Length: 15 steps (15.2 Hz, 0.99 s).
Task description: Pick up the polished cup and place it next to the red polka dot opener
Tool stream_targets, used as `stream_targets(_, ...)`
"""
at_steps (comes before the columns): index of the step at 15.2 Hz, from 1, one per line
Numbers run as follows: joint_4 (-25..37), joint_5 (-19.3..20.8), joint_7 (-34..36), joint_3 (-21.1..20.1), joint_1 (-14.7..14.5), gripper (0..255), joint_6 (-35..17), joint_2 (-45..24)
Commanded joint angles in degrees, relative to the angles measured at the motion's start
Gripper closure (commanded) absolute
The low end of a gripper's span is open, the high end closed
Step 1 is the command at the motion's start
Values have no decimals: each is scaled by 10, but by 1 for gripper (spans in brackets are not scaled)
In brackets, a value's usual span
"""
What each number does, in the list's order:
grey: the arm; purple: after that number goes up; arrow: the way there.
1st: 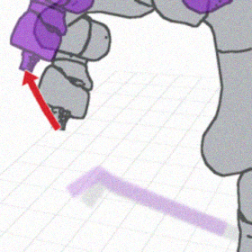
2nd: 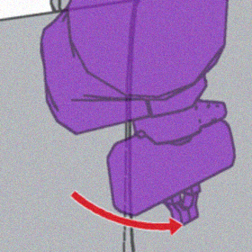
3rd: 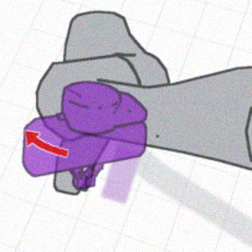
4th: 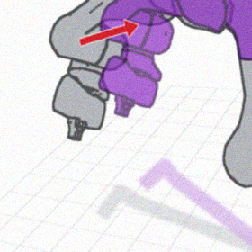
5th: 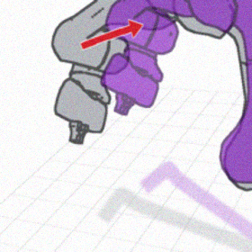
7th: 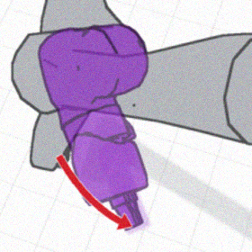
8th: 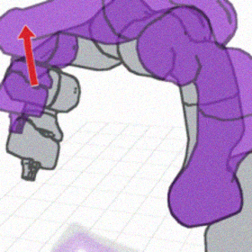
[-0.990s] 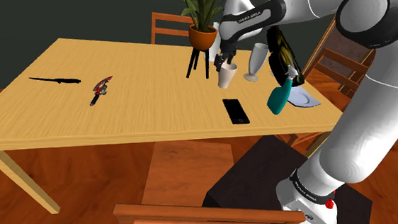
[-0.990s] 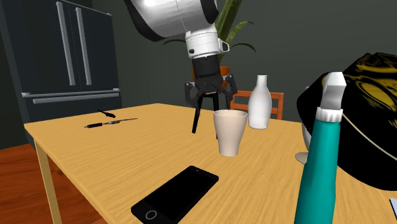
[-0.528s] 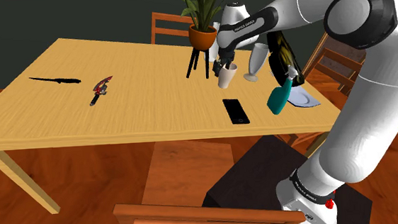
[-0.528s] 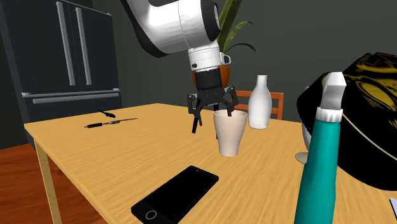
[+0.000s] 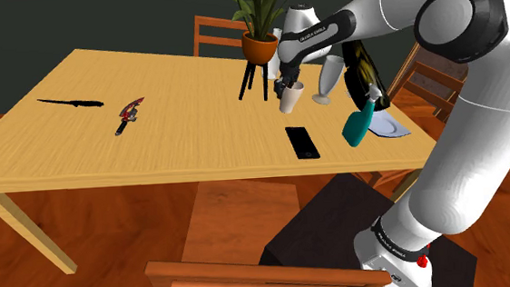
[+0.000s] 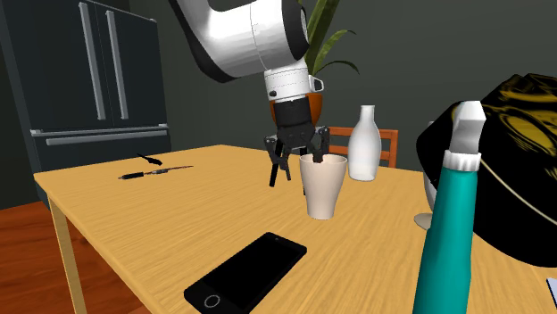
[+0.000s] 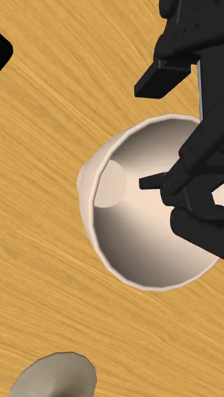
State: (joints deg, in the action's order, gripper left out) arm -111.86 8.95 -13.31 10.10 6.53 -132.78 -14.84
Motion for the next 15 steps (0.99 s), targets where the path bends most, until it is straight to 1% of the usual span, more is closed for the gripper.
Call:
stream_targets(1,0,0,0,0,0,255,0,0)
stream_targets(9,0,0,0,0,0,255,0,0)
stream_targets(15,19,-1,-5,0,-1,255,41,22)
